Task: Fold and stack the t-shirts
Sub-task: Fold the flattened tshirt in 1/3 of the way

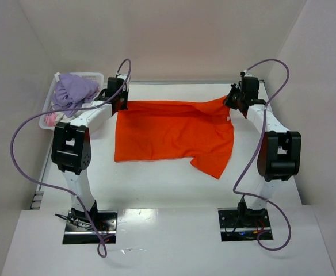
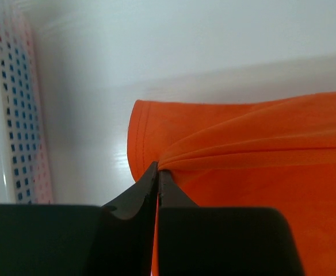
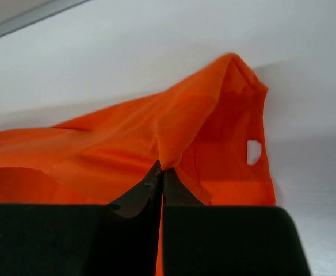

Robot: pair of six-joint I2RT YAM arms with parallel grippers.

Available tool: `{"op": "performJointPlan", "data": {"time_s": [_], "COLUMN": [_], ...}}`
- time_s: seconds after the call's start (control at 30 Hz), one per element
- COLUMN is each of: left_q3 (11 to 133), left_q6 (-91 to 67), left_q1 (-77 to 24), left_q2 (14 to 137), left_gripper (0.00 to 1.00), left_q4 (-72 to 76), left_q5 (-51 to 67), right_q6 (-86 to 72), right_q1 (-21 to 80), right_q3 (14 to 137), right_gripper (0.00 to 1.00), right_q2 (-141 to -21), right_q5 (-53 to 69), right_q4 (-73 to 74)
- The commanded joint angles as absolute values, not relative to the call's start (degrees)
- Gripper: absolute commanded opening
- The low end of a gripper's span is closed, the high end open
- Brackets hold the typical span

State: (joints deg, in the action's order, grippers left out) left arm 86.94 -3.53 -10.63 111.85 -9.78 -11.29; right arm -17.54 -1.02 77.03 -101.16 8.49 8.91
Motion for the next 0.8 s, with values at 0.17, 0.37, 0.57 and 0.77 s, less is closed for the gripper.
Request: {"op": "performJointPlan", "data": {"time_s": [0.17, 0.37, 0.57, 0.77], "left_q3": [83.0, 78.9, 78.1, 77.0], "left_q6": [-7.1, -8.3, -8.3, -8.3], "left_q1": [-9.9, -9.9, -9.9, -9.9], "left_q2": [107.3, 107.3, 107.3, 107.8], "left_gripper": [0.00, 0.00, 0.00, 0.00], "left_q4": [-11.5, -12.0, -12.7, -12.7], "left_q5": [-14.2, -13.1, -13.1, -13.1], "right_q6": [-19.2, -21.1, -22.9, -24.9], "right_q1": [-1.3, -1.3, -1.8, -1.8], "right_q3": [69.8, 67.9, 65.7, 61.2], "right_gripper": [0.00, 0.00, 0.00, 0.00], "right_q2": [-94.4, -94.3, -94.8, -93.2], "right_q5": [6.5, 4.7, 5.3, 5.3], "right_q4": [10.4, 11.5, 12.7, 12.7]}}
